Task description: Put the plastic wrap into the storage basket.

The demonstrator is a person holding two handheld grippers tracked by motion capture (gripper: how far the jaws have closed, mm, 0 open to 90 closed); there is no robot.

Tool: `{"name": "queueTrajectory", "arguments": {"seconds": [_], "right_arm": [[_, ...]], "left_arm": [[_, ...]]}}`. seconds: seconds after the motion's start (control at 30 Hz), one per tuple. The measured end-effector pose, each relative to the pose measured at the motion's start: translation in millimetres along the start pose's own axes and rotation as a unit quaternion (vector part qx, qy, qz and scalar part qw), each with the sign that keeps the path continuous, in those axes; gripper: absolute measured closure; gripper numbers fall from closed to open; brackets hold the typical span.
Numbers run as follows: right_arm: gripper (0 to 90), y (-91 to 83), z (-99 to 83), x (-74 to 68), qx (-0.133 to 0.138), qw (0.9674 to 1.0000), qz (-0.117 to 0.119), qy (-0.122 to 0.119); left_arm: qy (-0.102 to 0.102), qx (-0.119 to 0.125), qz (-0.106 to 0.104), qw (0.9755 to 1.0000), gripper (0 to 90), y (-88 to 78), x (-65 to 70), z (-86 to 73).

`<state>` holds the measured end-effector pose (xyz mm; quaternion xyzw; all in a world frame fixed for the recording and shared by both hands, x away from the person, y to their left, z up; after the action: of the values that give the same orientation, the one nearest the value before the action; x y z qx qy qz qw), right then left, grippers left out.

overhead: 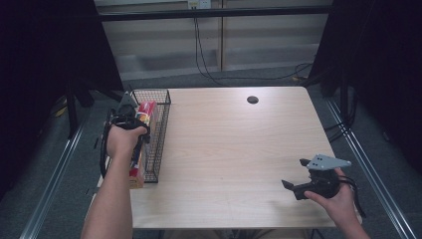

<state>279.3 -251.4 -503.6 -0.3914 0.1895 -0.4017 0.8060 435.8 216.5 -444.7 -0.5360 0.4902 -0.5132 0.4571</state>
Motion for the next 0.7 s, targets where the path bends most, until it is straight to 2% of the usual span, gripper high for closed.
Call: {"name": "queueTrajectory", "arguments": {"seconds": [0.7], "right_arm": [[2.6,0.1,0.0,-0.4,-0.001,1.0,-0.003,-0.001]], "left_arm": [[-0.003,-0.007,-0.003,1.0,43.8,10.9,-4.3,-3.1]]}}
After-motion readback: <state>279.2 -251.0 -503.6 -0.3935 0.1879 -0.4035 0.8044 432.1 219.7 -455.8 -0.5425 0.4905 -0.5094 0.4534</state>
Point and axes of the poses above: each handheld gripper's, and its own axes: y roughly forward along the jaws, z roughly out of its top, x roughly to its right, the point moved 8 cm from there along y, roughly forward along the jaws, and after that the axes turned 15 degrees about -x, right-handed, at the moved point
